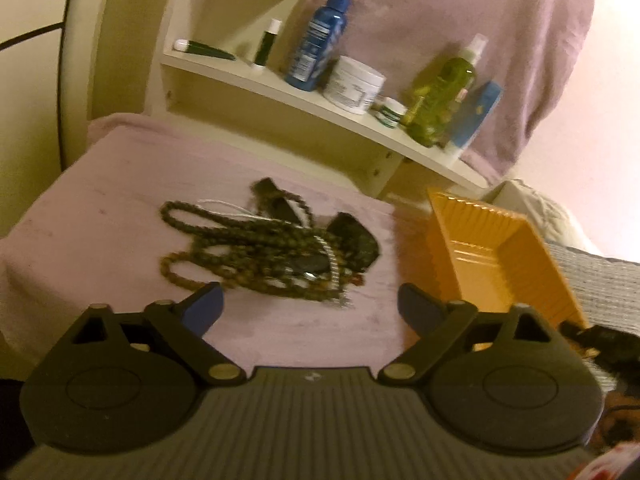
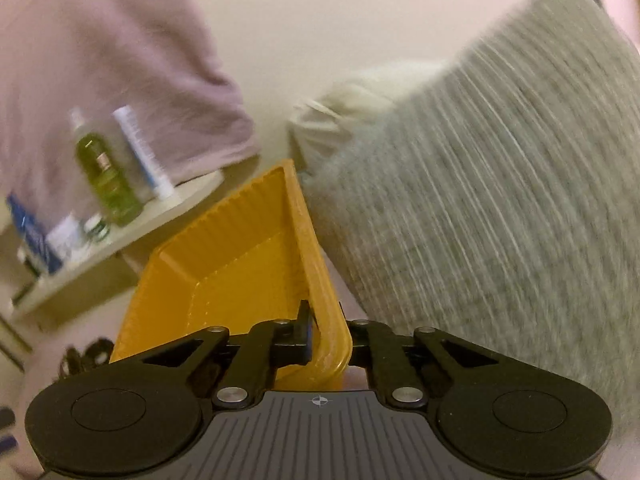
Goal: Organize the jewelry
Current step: 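Grasp a dark bead bracelet from the pile with the left tool while the right tool holds the tray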
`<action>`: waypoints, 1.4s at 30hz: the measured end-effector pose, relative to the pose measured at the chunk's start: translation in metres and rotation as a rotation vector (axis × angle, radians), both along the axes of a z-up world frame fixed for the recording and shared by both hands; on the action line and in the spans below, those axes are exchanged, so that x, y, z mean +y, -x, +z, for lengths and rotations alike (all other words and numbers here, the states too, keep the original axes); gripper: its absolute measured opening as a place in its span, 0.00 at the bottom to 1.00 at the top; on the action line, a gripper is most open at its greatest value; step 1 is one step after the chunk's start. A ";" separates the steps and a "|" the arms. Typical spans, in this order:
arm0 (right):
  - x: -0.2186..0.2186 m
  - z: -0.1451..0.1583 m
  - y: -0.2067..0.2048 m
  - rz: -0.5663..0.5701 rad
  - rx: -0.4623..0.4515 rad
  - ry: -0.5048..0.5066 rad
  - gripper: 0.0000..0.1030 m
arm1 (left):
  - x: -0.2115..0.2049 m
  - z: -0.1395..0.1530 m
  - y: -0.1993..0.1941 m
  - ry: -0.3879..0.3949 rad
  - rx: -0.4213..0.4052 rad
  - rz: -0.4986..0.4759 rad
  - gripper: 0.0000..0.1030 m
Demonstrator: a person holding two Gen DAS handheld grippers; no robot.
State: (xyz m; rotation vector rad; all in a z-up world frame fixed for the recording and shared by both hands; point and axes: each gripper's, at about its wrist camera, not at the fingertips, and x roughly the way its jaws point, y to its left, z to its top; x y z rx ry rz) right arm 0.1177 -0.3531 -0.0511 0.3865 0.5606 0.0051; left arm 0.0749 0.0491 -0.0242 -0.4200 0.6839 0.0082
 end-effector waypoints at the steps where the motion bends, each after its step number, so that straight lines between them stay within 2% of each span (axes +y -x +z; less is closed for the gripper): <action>1: 0.004 0.004 0.000 0.015 -0.009 0.038 0.07 | 0.003 -0.002 -0.001 -0.020 0.004 0.005 0.86; 4: 0.013 0.011 0.001 0.043 -0.024 0.116 0.07 | 0.010 -0.006 -0.004 -0.076 0.004 0.003 0.82; 9: 0.024 0.015 -0.002 0.055 -0.022 0.165 0.07 | 0.008 -0.012 -0.020 -0.212 0.000 -0.090 0.67; 11: 0.026 0.016 -0.005 0.057 -0.014 0.175 0.07 | 0.005 -0.013 -0.027 -0.239 0.000 -0.131 0.58; 16: 0.028 0.018 -0.008 0.061 0.001 0.190 0.06 | -0.002 -0.011 -0.044 -0.255 -0.009 -0.173 0.42; 19: 0.029 0.019 -0.009 0.060 0.007 0.195 0.06 | -0.009 -0.010 -0.057 -0.321 -0.010 -0.231 0.32; 26: 0.031 0.020 -0.013 0.080 0.005 0.211 0.05 | -0.023 -0.009 -0.079 -0.534 -0.002 -0.418 0.25; 32: 0.031 0.018 -0.014 0.085 0.008 0.214 0.05 | -0.024 -0.007 -0.089 -0.652 0.030 -0.596 0.21; 35: 0.031 0.018 -0.015 0.086 0.009 0.213 0.05 | -0.019 -0.007 -0.092 -0.672 0.045 -0.645 0.21; 38: 0.030 0.018 -0.015 0.089 0.009 0.213 0.05 | -0.009 -0.009 -0.099 -0.702 0.059 -0.634 0.20; 42: 0.030 0.018 -0.015 0.090 0.012 0.214 0.05 | 0.013 -0.016 -0.120 -0.601 0.101 -0.543 0.19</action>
